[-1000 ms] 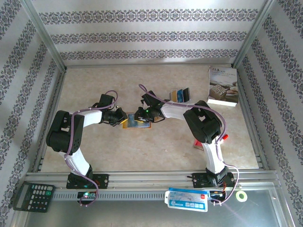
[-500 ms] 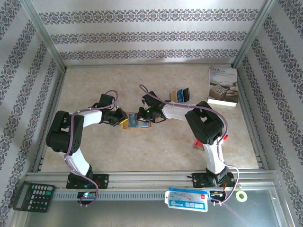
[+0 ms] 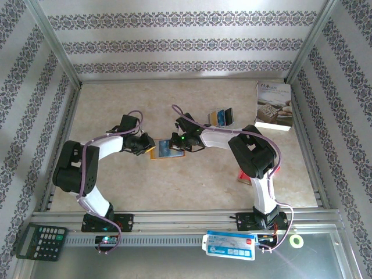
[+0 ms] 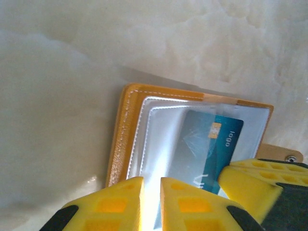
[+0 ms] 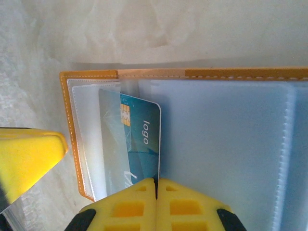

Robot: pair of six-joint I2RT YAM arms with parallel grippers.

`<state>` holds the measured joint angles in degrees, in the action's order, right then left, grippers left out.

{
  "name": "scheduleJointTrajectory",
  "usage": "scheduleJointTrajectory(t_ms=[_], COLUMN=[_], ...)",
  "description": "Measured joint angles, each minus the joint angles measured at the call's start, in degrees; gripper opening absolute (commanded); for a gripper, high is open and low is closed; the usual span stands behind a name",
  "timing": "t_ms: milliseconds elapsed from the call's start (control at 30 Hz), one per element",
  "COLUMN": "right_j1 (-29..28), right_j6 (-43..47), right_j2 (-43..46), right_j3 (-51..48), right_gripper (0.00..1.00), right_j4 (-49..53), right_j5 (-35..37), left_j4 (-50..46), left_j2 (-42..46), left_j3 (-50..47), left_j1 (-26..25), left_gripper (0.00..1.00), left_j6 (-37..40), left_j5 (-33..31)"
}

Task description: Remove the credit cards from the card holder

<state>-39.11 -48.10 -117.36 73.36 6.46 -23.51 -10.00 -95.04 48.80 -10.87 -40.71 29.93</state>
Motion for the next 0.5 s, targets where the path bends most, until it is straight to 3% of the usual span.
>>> scheduleJointTrajectory(t_ms=[500], right_j1=[1.5], right_j6=[-1.4], right_j2=[0.2], right_j3=[-2.3], right_gripper=[0.03], right_j4=[-4.5], right_j5=[-3.5], left_j4=[0.1], left_j2=[-4.7], left_j3=[2.7], left_j1=[-3.4], left_gripper=[0.13], left_j6=[0.1], left_j5=[-1.1])
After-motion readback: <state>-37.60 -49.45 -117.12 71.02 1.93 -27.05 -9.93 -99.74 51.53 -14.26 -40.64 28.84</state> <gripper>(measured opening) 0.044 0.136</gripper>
